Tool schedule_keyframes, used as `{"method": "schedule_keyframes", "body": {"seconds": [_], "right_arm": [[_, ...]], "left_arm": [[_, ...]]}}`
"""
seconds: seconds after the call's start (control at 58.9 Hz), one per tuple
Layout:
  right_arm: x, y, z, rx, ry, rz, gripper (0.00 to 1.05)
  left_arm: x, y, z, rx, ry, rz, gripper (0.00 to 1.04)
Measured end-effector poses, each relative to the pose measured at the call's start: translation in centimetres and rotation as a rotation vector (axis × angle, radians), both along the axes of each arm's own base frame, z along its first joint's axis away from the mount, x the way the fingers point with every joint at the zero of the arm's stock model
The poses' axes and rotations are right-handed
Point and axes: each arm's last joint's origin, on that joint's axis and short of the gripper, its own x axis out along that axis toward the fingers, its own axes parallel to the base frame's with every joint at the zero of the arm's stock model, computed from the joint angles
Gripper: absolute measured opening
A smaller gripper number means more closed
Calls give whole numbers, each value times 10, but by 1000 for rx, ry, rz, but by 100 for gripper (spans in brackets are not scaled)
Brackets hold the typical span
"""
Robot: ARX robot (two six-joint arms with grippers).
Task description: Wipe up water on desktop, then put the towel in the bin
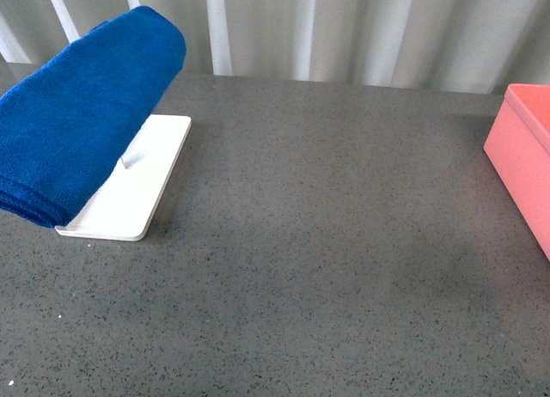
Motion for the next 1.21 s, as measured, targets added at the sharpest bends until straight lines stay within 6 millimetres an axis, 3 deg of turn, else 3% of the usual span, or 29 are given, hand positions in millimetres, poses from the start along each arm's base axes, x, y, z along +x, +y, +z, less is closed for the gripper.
{"method": "schedule_keyframes", "body": {"seconds": [0.204, 0.289, 0.357, 0.458, 0.56, 0.781, 0.9, 0.985, 1.206], "right_arm": [[0, 0, 0, 0, 0, 0, 98], [0, 0, 0, 0, 0, 0, 98], [0, 0, 0, 0, 0, 0, 98], [0, 0, 0, 0, 0, 0, 98], [0, 0, 0, 0, 0, 0, 98], [0, 0, 0, 0, 0, 0, 98], [0, 0, 0, 1, 0, 0, 98], [0, 0, 0, 1, 0, 0, 98], [0, 0, 0, 3, 0, 0, 98]], "left_arm": [[0, 0, 0, 0, 0, 0, 98], [6, 2, -1, -211, 255, -33, 98], [19, 6, 7, -324, 304, -30, 98], [50, 14, 37, -359, 262, -59, 98], [94, 17, 73, -300, 216, -113, 98], [190, 13, 111, -125, 203, -175, 98], [234, 9, 110, -38, 278, -177, 98], [262, 5, 98, 32, 340, -195, 98], [303, 6, 70, 169, 485, -169, 98]]}}
